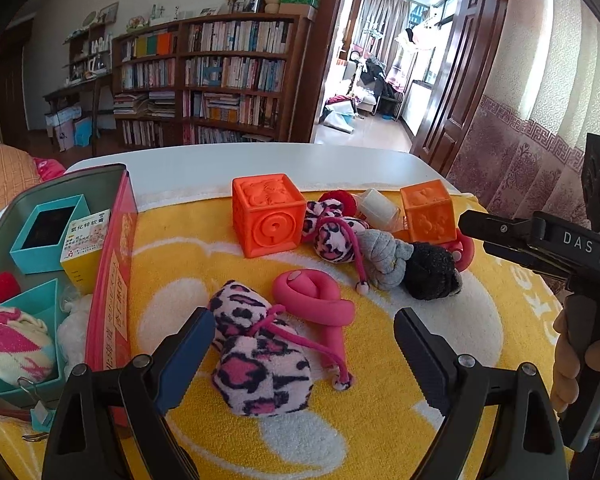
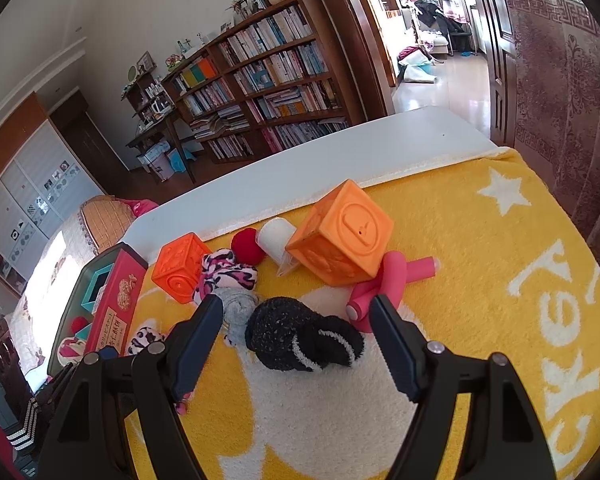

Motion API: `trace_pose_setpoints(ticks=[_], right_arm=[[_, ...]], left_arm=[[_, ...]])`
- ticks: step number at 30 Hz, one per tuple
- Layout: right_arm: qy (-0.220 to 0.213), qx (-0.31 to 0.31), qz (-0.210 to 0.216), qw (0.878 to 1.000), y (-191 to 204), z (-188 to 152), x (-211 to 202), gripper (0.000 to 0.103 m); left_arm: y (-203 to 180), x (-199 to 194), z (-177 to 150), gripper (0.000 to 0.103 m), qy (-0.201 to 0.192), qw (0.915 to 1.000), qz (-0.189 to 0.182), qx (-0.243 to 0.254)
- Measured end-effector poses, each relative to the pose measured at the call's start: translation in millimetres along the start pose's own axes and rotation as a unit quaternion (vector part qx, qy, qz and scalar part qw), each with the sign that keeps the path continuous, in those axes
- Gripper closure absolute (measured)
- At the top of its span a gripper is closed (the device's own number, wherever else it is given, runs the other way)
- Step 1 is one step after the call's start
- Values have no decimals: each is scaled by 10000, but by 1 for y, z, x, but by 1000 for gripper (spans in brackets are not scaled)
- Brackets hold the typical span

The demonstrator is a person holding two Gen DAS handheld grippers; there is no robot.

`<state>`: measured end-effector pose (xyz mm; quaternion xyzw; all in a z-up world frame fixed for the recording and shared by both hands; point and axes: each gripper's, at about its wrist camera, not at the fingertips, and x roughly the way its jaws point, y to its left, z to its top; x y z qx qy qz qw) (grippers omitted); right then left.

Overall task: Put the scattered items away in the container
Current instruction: 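Grasp the leopard plush with the left tool while the right tool grasps the black fuzzy sock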

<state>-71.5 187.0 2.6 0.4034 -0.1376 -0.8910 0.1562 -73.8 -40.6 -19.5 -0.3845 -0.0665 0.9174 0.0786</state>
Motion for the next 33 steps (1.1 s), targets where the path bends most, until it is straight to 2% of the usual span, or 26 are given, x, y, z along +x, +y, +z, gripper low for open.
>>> trace_pose_setpoints(ticks=[11, 17, 19, 23, 26, 28, 33], right_arm=[[135, -259, -80, 9995, 6, -1, 6, 29], [343, -336, -54, 9988, 6, -3, 11, 29], [393, -365, -62, 9985, 6, -4, 13, 29], [494, -420, -103, 9978, 5, -6, 18, 29], [592, -461, -119, 9971, 4, -8, 23, 29], [664, -545, -130, 9962, 6, -11, 26, 29], [777, -703, -283, 9941, 8, -18, 39, 29]], left_arm=[[29, 22, -8, 10, 434, 9941, -573, -808], [30, 29, -10, 11, 525, 9936, -539, -846], [30, 31, -10, 15, 524, 9938, -474, -854], [35, 30, -10, 40, 547, 9930, -495, -921], [34, 29, -11, 41, 528, 9934, -506, -884], [29, 28, -12, 48, 548, 9944, -508, -749], [17, 32, -13, 48, 595, 9960, -417, -529]])
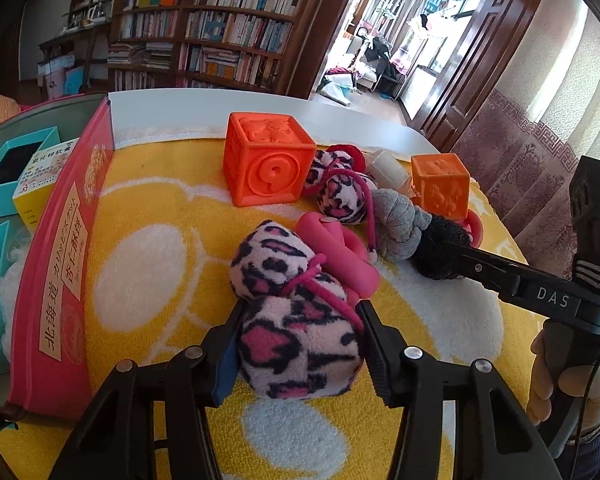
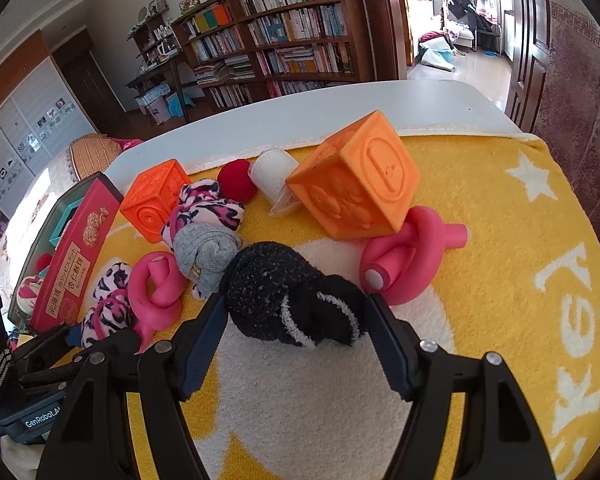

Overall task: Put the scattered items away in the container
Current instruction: 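Grasp the leopard plush with the left tool while the right tool grasps the black fuzzy sock, then carry the leopard plush toward the tin with the left tool while the right tool lifts the black sock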

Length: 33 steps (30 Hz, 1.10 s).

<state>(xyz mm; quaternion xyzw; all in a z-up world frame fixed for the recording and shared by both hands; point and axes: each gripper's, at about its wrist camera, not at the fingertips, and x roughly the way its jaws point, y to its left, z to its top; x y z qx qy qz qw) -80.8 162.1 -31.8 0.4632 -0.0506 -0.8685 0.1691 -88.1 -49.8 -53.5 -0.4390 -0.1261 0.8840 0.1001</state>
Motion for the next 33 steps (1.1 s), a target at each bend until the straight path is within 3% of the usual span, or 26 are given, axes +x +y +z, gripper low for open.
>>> trace_pose_setpoints(ticks=[7, 11, 25, 33], right_arm=[[4, -174, -69, 9998, 10, -1, 2, 45], [-81, -137, -85, 9998, 11, -1, -4, 49], [-569, 357, 488, 9965, 8, 6, -31, 50], [-730, 467, 863, 9925, 18, 7, -41, 50]], left_arm=[[3, -2, 0, 50, -39, 10000, -60, -45], [2, -8, -2, 53, -121, 9998, -105, -82], [-3, -43, 6, 53, -558, 9978, -302, -193], [19, -94, 14, 53, -1165, 9911, -368, -527]])
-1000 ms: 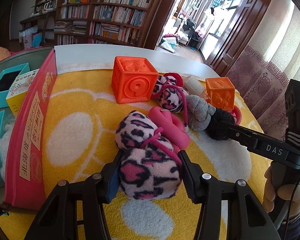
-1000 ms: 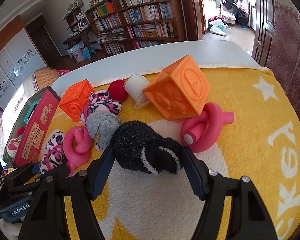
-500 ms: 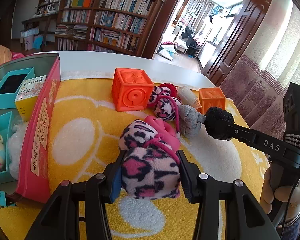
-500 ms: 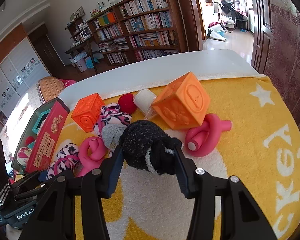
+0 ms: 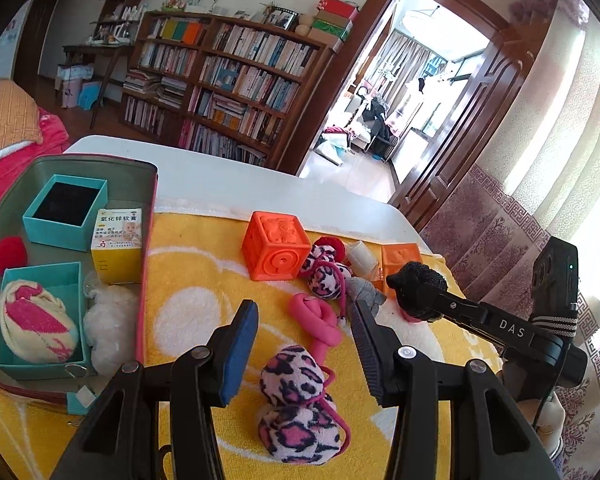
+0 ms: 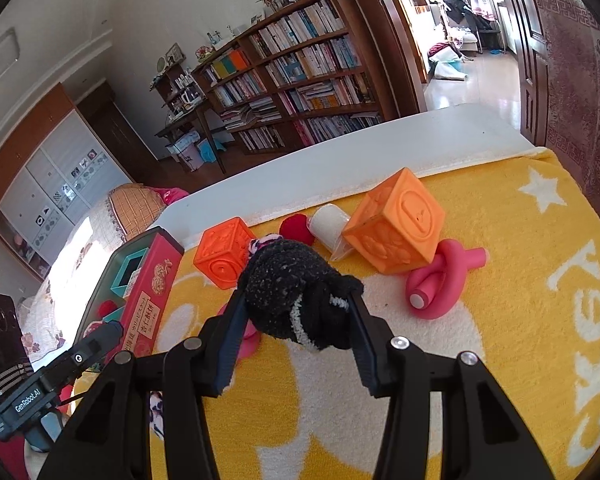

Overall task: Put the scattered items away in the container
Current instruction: 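Carry the leopard plush toward the tin with the left tool while the right tool lifts the black sock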

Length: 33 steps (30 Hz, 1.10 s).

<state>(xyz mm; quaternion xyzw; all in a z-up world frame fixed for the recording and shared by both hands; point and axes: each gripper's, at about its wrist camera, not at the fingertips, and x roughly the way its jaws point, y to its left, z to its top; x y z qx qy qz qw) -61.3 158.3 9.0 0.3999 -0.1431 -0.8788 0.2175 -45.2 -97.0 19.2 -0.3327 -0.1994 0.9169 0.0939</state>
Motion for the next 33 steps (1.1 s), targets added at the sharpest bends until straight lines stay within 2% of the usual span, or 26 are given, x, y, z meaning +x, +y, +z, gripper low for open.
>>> trace_pose_setpoints(ticks=[3, 8, 10, 11, 12, 14, 17, 19, 25, 26, 28, 29, 30, 31, 33], right_arm=[[-54, -90, 88, 9999, 10, 0, -2, 50], [42, -134, 71, 9999, 17, -3, 6, 50], [61, -142, 34, 9999, 16, -4, 8, 50], [64, -139, 18, 9999, 15, -4, 8, 50], [61, -125, 8, 9999, 13, -4, 8, 50], [46, -93, -15, 9999, 10, -4, 7, 50], [32, -18, -37, 10000, 4, -2, 6, 50], [28, 50, -38, 10000, -1, -2, 5, 50], [16, 113, -39, 9999, -5, -1, 4, 50], [13, 105, -41, 9999, -5, -1, 4, 50], [-18, 72, -93, 9999, -5, -1, 2, 50], [-40, 61, -131, 9999, -6, -1, 1, 50], [-58, 74, -141, 9999, -6, 0, 0, 50], [-71, 106, -130, 9998, -7, 0, 0, 50], [-100, 148, -125, 9998, -9, 1, -2, 50]], left_arm=[[8, -19, 9, 53, -227, 9997, 102, -42], [15, -17, 6, 52, 61, 10000, 43, -31], [13, -7, -1, 49, 296, 9995, -34, -39], [10, -2, -6, 41, 397, 9992, -70, -28], [7, 2, -9, 30, 478, 9988, -88, -6], [-1, 8, -16, 20, 562, 9984, -52, 92], [-12, 17, -28, 19, 748, 9968, 0, 286], [-17, 25, -36, 14, 902, 9951, 99, 397], [-30, 53, -58, 14, 1224, 9873, 346, 947], [-29, 57, -61, 14, 1294, 9857, 384, 1003], [-26, 62, -65, 29, 1355, 9842, 478, 1033], [-26, 59, -64, 48, 1301, 9842, 550, 1069], [-25, 56, -62, 57, 1283, 9854, 463, 1020], [-22, 50, -59, 57, 1185, 9883, 339, 904], [-22, 37, -52, 57, 922, 9914, 368, 857]])
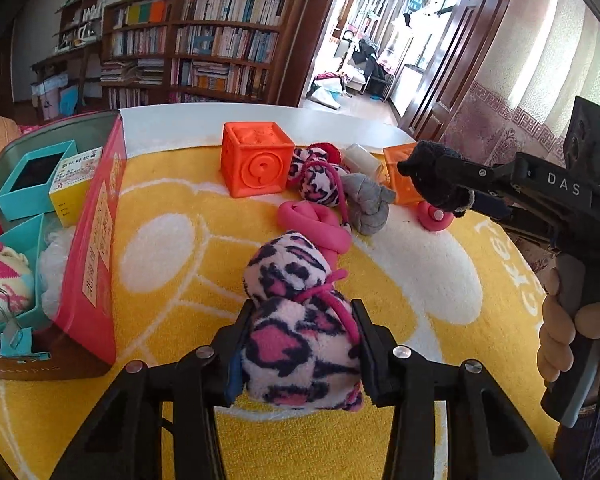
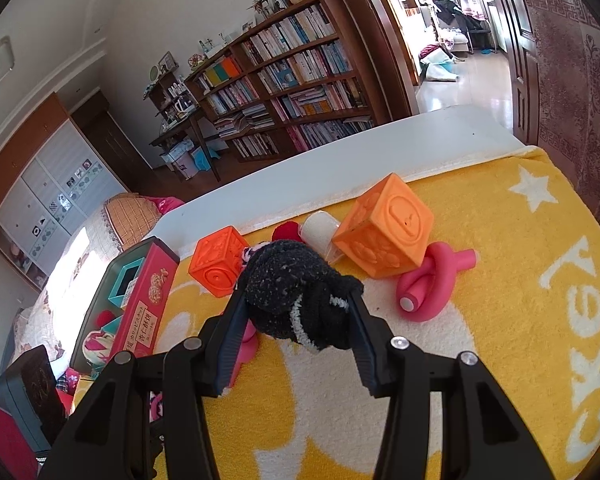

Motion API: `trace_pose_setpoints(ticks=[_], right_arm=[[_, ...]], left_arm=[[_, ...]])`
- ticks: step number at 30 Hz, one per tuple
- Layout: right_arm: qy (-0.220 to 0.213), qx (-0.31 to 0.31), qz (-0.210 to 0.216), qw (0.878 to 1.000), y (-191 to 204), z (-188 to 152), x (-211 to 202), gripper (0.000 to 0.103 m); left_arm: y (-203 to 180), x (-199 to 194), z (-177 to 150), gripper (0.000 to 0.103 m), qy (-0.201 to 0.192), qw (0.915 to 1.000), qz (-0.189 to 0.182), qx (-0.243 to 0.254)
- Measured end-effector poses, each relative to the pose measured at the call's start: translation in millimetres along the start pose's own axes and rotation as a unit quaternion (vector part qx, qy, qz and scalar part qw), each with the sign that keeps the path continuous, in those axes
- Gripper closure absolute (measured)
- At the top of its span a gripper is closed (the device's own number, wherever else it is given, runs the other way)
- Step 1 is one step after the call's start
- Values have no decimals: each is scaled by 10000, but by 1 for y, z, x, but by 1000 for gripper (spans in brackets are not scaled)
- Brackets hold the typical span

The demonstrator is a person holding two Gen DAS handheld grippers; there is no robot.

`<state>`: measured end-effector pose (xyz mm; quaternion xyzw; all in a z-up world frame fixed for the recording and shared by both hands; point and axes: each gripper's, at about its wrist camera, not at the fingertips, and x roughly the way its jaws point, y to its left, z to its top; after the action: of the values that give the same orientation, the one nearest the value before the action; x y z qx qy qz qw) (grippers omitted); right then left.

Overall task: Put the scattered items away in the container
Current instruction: 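Carry the leopard plush toward the tin with the left tool while the right tool lifts the black sock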

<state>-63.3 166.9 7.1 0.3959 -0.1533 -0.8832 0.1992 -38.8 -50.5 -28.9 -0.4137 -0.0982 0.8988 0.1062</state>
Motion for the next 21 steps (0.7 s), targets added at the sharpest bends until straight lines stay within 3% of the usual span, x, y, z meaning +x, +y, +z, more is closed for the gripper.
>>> trace_pose_setpoints(ticks=[8, 21], right_arm=[[-103, -146, 171, 9997, 15, -2, -6, 50], [-113, -364, 503, 9980, 50, -9, -9, 50]], left_arm=[[24, -57, 19, 57, -748, 9965, 57, -366], [87, -98, 23, 57, -1084, 9891, 483, -872]])
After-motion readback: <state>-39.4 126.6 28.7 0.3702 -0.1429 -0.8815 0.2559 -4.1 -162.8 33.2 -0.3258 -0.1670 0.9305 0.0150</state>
